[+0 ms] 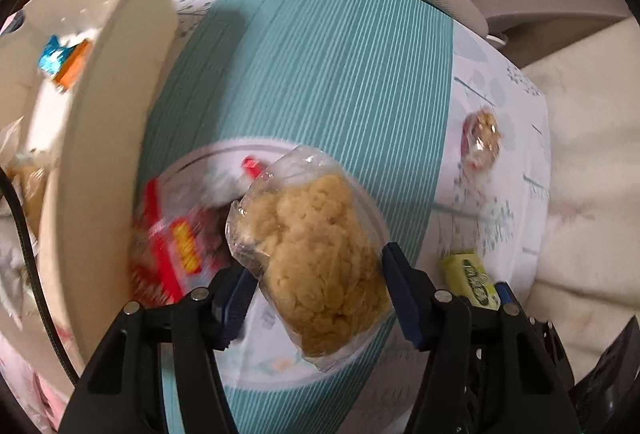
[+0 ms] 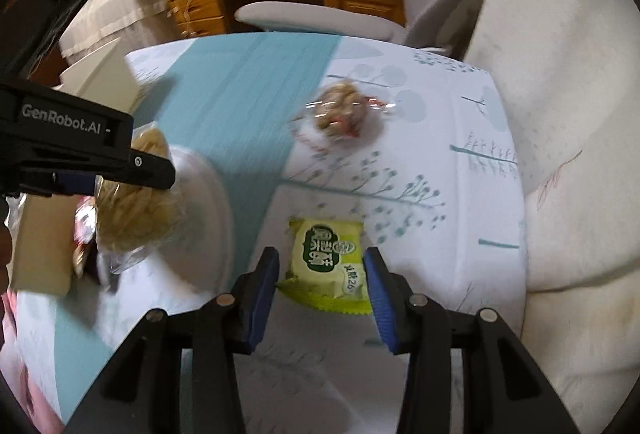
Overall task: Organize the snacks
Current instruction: 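Carry the cake bag and green packet into the tray and open both tools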
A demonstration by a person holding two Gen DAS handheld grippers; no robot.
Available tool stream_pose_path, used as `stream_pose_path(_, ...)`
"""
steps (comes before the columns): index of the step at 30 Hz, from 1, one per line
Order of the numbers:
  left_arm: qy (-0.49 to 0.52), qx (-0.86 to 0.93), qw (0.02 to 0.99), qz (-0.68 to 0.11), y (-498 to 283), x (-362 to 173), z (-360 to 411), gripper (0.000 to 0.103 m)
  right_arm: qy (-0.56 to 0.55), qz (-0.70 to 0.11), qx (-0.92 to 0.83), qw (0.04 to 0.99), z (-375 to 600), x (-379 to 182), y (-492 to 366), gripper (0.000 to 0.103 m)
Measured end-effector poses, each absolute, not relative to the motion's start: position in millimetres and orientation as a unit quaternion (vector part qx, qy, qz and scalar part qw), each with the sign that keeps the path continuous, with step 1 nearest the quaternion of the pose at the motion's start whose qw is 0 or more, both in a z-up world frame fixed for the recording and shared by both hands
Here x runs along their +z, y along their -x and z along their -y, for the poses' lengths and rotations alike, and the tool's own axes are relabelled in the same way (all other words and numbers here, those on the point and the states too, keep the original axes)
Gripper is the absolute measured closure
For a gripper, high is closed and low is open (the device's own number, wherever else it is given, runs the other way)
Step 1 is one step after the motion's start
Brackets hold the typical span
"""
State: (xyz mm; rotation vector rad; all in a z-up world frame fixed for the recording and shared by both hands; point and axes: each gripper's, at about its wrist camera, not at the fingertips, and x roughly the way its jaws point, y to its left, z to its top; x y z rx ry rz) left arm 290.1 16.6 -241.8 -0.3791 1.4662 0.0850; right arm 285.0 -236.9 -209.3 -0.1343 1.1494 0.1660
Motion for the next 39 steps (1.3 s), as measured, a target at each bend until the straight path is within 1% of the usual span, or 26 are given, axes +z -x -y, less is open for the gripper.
stream_pose_path(9,0.181,0.008,0.739,-0.650,-242,-185,-54,0.043,0.064,-0.539,0.118,0.832,189,-178,-252,0.059)
stream_pose_path(14,0.171,-0.015,0.749,-0.640,-221,-156,-84,0.043,0.036,-0.536,0.133,0.833,155,-157,-232,0.059)
stream_pose_path(21,0.127,-0.053,0.769,-0.624,-198,-115,-125,0.043,-0.022,-0.521,0.122,0.845,115,-128,-205,0.059)
stream_pose_path(32,0.064,-0.076,0.806,-0.583,-186,-87,-198,0.043,-0.076,-0.480,0.109,0.867,41,-103,-175,0.059)
stream_pose_path(39,0.062,-0.068,0.830,-0.550,-189,-79,-248,0.042,-0.081,-0.468,0.124,0.871,-7,-100,-173,0.059)
